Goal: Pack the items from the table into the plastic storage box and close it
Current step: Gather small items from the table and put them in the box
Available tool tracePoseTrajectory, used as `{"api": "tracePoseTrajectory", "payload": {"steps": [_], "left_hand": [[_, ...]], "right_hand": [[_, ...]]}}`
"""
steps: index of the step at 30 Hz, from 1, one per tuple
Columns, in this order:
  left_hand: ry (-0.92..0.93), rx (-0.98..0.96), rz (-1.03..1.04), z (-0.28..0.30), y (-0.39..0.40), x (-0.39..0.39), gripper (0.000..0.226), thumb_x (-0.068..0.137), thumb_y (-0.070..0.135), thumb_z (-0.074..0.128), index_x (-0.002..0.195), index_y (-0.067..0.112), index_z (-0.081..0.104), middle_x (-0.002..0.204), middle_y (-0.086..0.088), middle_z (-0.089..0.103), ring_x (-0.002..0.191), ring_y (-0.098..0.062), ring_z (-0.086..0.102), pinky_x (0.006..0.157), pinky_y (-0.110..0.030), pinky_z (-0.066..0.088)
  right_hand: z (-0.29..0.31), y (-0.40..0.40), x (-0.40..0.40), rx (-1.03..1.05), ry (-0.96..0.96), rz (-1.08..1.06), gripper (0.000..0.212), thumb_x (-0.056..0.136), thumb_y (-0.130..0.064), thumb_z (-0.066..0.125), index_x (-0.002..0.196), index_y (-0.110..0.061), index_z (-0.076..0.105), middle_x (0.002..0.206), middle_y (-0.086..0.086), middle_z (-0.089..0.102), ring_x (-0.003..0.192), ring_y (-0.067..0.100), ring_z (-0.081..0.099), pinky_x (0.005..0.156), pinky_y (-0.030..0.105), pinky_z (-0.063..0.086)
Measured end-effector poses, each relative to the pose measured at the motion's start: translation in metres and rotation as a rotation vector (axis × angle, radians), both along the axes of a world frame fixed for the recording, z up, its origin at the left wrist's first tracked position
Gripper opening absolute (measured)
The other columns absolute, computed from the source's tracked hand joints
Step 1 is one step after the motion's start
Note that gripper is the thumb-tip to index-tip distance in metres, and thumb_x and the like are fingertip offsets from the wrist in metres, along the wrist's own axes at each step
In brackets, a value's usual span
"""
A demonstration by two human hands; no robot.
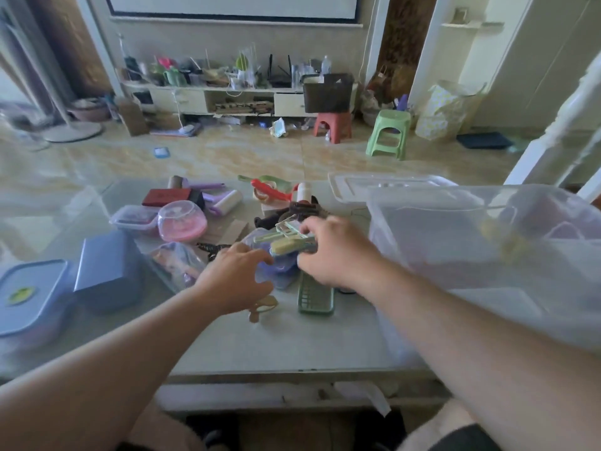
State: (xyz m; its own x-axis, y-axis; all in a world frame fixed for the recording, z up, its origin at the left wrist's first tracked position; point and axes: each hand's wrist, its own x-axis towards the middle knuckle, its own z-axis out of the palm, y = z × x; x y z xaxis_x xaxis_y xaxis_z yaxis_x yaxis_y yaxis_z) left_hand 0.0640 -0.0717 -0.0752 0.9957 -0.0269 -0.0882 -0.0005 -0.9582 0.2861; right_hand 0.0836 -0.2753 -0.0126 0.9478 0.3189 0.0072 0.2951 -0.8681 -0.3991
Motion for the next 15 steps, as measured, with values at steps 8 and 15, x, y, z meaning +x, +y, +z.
{"api": "tracePoseTrajectory", "payload": {"steps": [8, 15], "left_hand": [[0.136, -0.033, -0.09, -0.057, 0.018, -0.001, 0.051, 0.088, 0.042, 0.067, 0.138, 0.036, 0.058, 0.126, -0.001, 0.063, 0.123, -0.021, 0.054, 0.098, -0.029, 0.043], [0.0, -0.173, 0.061, -0.063, 0.036, 0.013, 0.054, 0.078, 0.031, 0.068, 0.131, 0.036, 0.054, 0.102, 0.005, 0.072, 0.098, -0.022, 0.067, 0.082, -0.035, 0.056]], "right_hand": [[-0.104, 0.028, 0.011, -0.315, 0.201, -0.236, 0.056, 0.088, -0.056, 0.064, 0.131, -0.024, 0.046, 0.135, 0.012, 0.047, 0.127, 0.039, 0.05, 0.089, 0.046, 0.048], [-0.088, 0.06, 0.075, -0.212, -0.123, -0.062, 0.065, 0.081, -0.024, 0.065, 0.142, -0.033, 0.044, 0.139, 0.004, 0.039, 0.123, 0.034, 0.045, 0.09, 0.038, 0.041]]}}
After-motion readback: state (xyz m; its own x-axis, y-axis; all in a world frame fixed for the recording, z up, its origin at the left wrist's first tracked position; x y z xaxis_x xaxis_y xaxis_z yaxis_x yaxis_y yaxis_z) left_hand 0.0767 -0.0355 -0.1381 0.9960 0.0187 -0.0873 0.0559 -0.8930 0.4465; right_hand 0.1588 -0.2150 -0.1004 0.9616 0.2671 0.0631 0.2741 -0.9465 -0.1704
